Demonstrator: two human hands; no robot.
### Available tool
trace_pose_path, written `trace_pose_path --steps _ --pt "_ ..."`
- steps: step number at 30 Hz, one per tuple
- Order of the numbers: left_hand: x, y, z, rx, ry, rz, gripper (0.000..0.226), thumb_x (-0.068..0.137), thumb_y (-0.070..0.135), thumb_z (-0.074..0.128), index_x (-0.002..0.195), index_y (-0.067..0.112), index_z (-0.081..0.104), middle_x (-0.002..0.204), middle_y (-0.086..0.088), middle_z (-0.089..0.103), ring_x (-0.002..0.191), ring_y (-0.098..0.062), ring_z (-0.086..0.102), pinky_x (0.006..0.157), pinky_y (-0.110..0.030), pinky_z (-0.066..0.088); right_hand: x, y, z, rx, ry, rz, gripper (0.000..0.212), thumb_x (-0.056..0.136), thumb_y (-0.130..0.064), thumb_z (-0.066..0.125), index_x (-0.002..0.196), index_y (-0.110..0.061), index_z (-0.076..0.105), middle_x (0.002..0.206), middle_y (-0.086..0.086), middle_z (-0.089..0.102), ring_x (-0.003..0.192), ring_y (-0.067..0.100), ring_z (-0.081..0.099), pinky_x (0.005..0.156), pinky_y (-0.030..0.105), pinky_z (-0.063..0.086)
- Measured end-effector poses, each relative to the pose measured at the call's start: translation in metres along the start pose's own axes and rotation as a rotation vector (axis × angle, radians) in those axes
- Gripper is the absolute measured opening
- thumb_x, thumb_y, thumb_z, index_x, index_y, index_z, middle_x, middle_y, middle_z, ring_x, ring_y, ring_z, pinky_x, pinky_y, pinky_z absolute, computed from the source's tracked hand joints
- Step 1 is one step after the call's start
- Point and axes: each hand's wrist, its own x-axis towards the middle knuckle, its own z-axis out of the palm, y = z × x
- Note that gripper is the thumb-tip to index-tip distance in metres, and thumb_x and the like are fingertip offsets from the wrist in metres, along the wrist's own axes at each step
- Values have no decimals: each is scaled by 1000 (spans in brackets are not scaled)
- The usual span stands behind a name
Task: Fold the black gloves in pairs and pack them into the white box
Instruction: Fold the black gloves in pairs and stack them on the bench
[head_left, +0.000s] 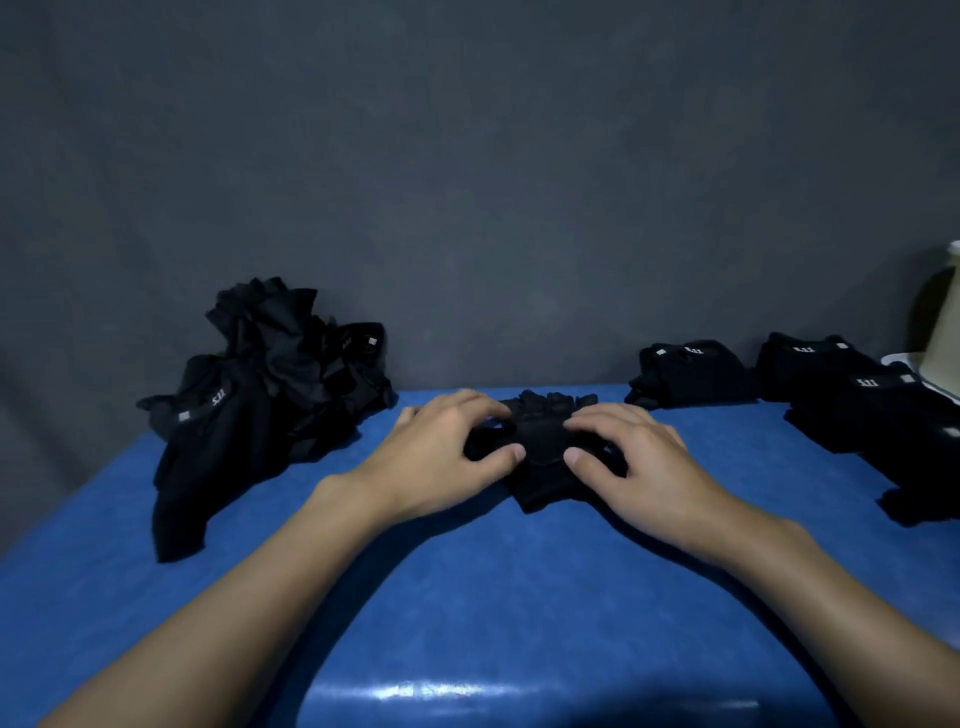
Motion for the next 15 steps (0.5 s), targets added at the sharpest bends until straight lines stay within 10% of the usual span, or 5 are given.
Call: trace_pose_path --steps 15 --pt "-63 -102 -111 24 447 -278 36 92 42 60 126 28 61 132 9 57 127 -17 50 109 -51 38 92 -127 60 237 -47 -145 13 91 -31 61 101 -26 68 99 -17 66 107 11 59 102 42 42"
